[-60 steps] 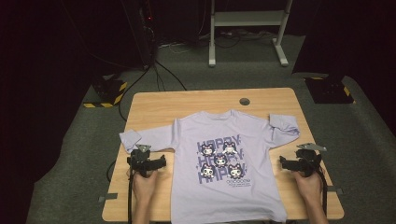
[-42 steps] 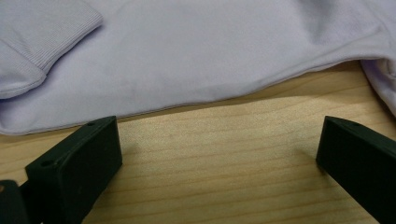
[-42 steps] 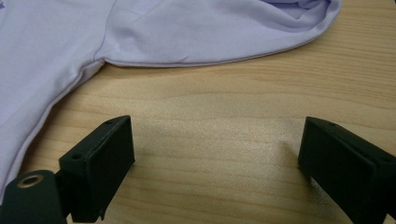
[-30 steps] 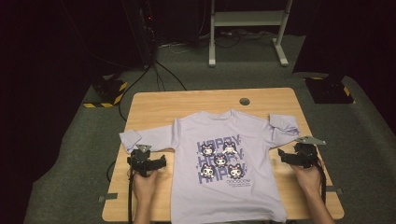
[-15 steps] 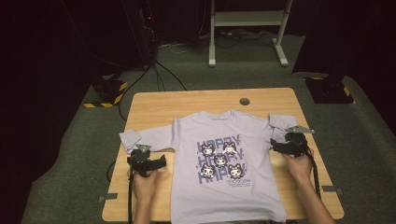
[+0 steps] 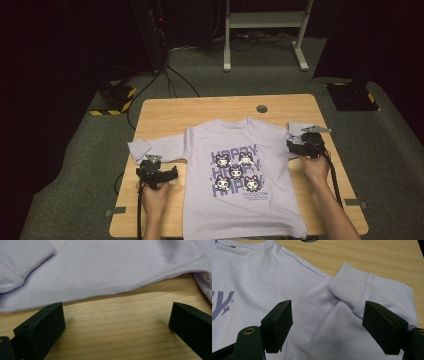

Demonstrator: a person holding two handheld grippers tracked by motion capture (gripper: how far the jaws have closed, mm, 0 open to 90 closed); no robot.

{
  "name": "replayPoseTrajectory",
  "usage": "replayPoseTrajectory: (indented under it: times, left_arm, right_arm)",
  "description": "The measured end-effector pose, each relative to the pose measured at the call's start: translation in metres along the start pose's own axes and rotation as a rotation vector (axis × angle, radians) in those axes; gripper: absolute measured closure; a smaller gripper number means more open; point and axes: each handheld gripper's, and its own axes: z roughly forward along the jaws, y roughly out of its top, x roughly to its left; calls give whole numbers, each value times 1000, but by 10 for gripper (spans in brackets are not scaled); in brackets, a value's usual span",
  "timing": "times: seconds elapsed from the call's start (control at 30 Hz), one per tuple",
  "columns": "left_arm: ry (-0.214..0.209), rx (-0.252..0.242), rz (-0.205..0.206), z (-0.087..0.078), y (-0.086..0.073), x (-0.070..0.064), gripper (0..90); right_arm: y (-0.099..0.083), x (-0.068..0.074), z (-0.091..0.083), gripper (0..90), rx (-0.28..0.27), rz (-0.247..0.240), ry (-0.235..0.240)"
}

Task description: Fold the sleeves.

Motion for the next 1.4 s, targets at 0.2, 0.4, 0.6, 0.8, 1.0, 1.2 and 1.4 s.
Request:
replayPoseTrajectory:
  times: [0.2, 0.4, 0.6, 0.8, 1.0, 1.2, 1.4]
  left_arm:
    - [0, 0, 0, 0, 0, 0, 7]
    - [0, 0, 0, 0, 0, 0, 7]
    - [0, 0, 0, 0, 0, 0, 7]
    - [0, 0, 0, 0, 0, 0, 7]
    - [0, 0, 0, 0, 0, 0, 7]
    - [0, 0, 0, 0, 0, 0, 7]
    - [0, 0, 0, 0, 0, 0, 7]
  right_arm:
    - [5, -3, 8, 237, 6, 10, -11]
    - [12, -6, 13, 263, -18, 13, -36]
    - [21, -9, 25, 288, -3, 9, -71]
    - [22, -10, 38, 278, 49, 5, -92]
    - [26, -6, 49, 373, 41, -6, -119]
    - [19, -10, 57, 586, 66, -15, -100]
    - [20, -14, 56, 816, 51, -5, -57]
